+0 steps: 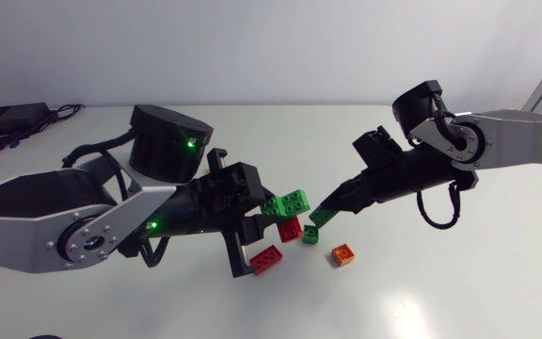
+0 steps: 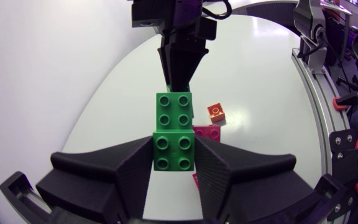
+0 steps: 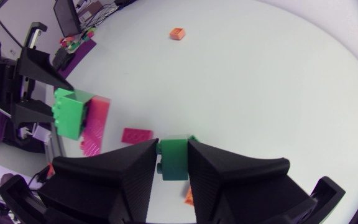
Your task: Disassemble duplo
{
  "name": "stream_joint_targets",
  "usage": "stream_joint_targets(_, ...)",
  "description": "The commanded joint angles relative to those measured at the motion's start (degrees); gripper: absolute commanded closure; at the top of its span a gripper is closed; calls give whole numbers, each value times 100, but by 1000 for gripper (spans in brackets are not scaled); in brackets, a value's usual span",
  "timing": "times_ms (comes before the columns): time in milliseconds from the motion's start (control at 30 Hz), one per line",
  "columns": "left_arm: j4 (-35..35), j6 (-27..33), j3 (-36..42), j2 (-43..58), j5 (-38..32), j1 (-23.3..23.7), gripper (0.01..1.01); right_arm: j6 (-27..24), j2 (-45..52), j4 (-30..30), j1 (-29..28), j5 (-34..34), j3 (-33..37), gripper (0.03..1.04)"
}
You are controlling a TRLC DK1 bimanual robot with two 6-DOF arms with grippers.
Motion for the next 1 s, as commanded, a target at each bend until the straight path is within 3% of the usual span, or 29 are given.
stream_joint_targets(0, 14, 60, 159, -96, 24, 137, 954, -211, 56, 241, -156, 404, -105, 748)
stream_joint_targets(67, 93, -116, 168, 1, 24, 268, 954, -317, 144, 706, -121, 1063, -255, 744)
stream_joint_targets(167, 84, -204, 107, 45, 24, 286, 952, -396, 460, 821, -77, 1415, -281, 739)
stream_joint_targets(500, -504, -924, 625, 212, 270, 392, 952, -361, 1110, 952, 64, 1784, -281, 716)
stream_joint_targets(533, -583, -1004, 704, 220, 349, 444, 952, -352, 1075, 935, 64, 1784, -290, 675)
stream_joint_targets(633, -601, -1127, 792, 238, 499, 567, 952, -317, 900, 847, 64, 1766, -299, 387)
stream_joint_targets(700, -610, -1258, 871, 291, 648, 629, 951, -299, 724, 741, 64, 1731, -299, 130)
stream_joint_targets(733, -610, -1294, 889, 317, 674, 664, 951, -290, 618, 715, 64, 1722, -307, 77)
stream_joint_targets(867, -566, -1531, 959, 387, 709, 743, 951, -115, 12, 451, 28, 1265, -307, 67)
stream_joint_targets(967, -399, -1663, 968, 440, 709, 769, 951, 132, -190, -137, -183, 79, -61, 70)
